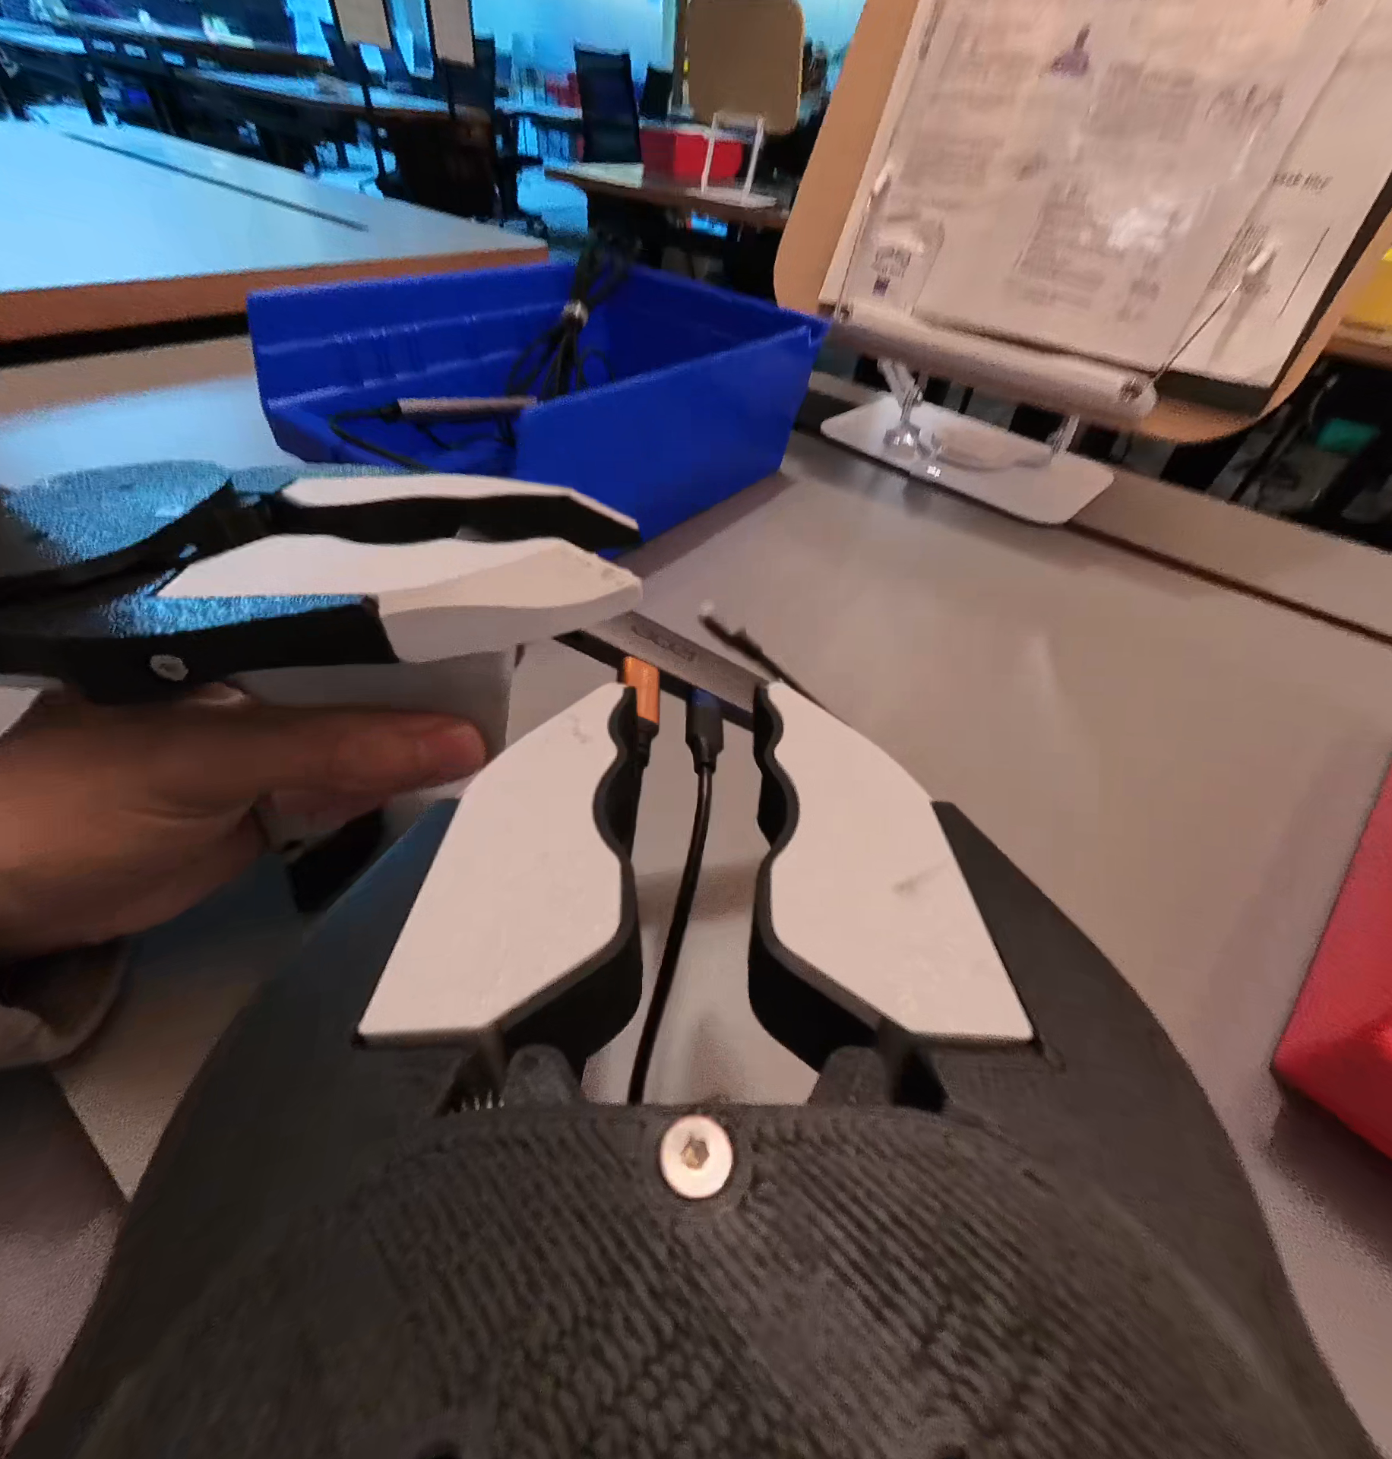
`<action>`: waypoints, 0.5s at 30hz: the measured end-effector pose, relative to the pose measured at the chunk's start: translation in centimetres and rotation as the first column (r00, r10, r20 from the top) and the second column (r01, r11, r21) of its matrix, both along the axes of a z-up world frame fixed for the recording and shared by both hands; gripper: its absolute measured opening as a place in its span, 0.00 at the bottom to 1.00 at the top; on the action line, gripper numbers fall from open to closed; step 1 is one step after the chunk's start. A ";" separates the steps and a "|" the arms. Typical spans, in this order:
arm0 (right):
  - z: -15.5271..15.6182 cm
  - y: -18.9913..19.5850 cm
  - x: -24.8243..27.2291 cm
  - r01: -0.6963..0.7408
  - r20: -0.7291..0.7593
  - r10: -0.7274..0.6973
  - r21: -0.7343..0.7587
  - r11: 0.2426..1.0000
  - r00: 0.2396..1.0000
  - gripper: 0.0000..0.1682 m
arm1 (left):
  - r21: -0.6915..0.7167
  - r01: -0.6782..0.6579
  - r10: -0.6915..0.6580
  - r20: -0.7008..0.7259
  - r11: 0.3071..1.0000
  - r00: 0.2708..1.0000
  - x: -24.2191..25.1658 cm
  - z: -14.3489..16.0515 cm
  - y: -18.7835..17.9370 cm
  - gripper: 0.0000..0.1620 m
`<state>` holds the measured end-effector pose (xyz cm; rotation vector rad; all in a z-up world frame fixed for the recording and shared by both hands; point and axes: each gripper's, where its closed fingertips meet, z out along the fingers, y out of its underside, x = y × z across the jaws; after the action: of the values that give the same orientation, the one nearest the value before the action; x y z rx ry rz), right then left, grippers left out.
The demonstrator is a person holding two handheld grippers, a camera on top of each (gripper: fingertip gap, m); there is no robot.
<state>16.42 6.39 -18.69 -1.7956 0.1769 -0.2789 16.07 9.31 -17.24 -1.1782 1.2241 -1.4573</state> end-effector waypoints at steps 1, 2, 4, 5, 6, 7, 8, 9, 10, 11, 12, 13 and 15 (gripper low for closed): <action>-0.4 -0.2 0.0 0.004 -0.022 -0.004 -0.002 1.000 1.000 0.17 | 0.006 0.004 -0.004 -0.011 1.000 1.000 0.1 -0.2 0.0 0.16; -0.3 -0.4 0.1 0.018 -0.044 -0.017 0.021 1.000 0.999 0.17 | 0.010 0.014 -0.014 -0.013 1.000 1.000 0.1 -0.2 -0.1 0.16; -0.2 -0.7 -0.2 0.011 -0.051 -0.009 0.041 0.999 0.999 0.24 | 0.019 0.027 -0.027 -0.013 0.999 1.000 0.1 -0.2 -0.3 0.16; -0.2 -0.7 -0.4 -0.016 -0.045 0.017 0.030 0.999 0.999 0.27 | 0.022 0.031 -0.031 -0.018 0.999 0.999 0.1 -0.2 -0.4 0.16; 0.0 -1.0 0.1 -0.003 -0.066 0.005 0.029 1.000 0.998 0.30 | 0.030 0.035 -0.034 -0.016 0.999 0.999 0.1 -0.1 -0.4 0.16; 0.4 -1.5 1.0 0.028 -0.124 -0.022 0.052 0.998 0.992 0.33 | 0.042 0.042 -0.042 -0.002 0.998 0.999 0.0 0.1 -0.6 0.16; 0.8 -1.9 2.0 0.050 -0.216 -0.028 0.093 0.994 0.976 0.37 | 0.059 0.057 -0.058 0.020 0.997 0.998 -0.2 0.7 -0.8 0.16; 0.7 -2.2 2.9 0.061 -0.350 -0.013 0.127 0.990 0.937 0.40 | 0.077 0.070 -0.073 0.044 0.995 0.996 -0.4 1.3 -1.0 0.15; 0.0 -2.3 3.4 0.046 -0.509 0.036 0.148 0.988 0.860 0.43 | 0.094 0.078 -0.085 0.068 0.993 0.994 -0.6 2.0 -1.2 0.15; -0.6 -2.1 3.2 0.008 -0.655 0.116 0.183 0.983 0.747 0.45 | 0.107 0.095 -0.106 0.096 0.990 0.990 -0.9 2.7 -1.6 0.15; -0.5 -1.9 2.8 -0.027 -0.750 0.216 0.255 0.966 0.626 0.44 | 0.115 0.119 -0.133 0.126 0.986 0.983 -1.3 3.5 -2.0 0.15; -0.1 -1.8 2.4 -0.044 -0.785 0.307 0.338 0.940 0.539 0.39 | 0.119 0.139 -0.156 0.149 0.983 0.976 -1.6 4.1 -2.4 0.15; 1.1 -1.7 2.0 -0.026 -0.779 0.444 0.484 0.875 0.443 0.36 | 0.145 0.185 -0.210 0.182 0.972 0.961 -2.1 4.7 -3.4 0.16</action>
<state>18.46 4.66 -17.61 -1.3398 0.6561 0.9087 14.00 5.86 -12.50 -0.8243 1.3037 -1.5759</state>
